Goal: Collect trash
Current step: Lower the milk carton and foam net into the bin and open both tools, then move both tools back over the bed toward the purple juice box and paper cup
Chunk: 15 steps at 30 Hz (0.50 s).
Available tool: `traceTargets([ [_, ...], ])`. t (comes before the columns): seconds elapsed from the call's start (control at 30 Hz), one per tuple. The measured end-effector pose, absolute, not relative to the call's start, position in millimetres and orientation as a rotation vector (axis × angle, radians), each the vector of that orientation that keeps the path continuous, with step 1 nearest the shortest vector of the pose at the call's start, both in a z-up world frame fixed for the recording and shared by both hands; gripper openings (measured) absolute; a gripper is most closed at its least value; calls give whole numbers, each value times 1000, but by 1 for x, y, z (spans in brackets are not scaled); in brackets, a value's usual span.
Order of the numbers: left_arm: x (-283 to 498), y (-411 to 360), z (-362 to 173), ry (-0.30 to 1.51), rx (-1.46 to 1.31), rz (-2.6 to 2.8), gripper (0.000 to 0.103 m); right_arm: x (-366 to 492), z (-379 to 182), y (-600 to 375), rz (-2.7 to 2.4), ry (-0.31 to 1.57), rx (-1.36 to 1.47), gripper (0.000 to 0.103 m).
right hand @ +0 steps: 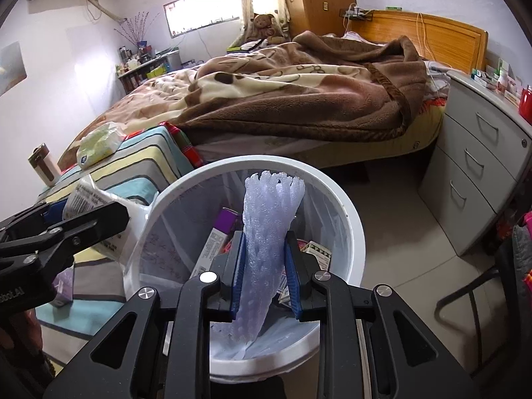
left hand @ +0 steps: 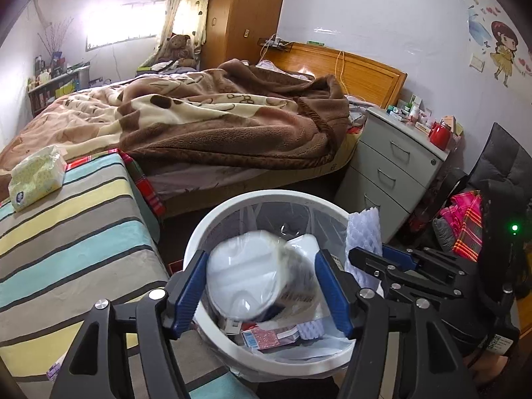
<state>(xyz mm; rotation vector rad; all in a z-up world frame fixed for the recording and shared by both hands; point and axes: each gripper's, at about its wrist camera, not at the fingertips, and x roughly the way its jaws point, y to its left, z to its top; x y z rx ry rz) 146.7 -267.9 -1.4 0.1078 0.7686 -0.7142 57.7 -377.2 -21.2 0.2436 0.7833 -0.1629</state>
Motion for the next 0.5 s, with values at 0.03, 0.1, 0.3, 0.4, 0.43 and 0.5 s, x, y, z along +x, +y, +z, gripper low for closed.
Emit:
traceTargets([
  [0.03, 146, -268, -1, 762, 110, -713, 75, 57, -21, -378, -165, 785, 246, 31],
  [0.1, 146, -267, 0, 753, 105, -709, 81, 57, -21, -378, -172, 784, 251, 43],
  [0.3, 144, -260, 5, 740, 88, -702, 82, 54, -17, -378, -177, 760, 262, 52],
  [0.4, 142, -253, 10, 735, 75, -693, 82, 52, -15, -377, -177, 740, 276, 57],
  [0.43, 141, -251, 12, 731, 74, -687, 82, 52, -14, -376, -175, 736, 280, 61],
  [0.5, 139, -245, 15, 724, 71, -678, 82, 50, -12, -374, -170, 724, 285, 61],
])
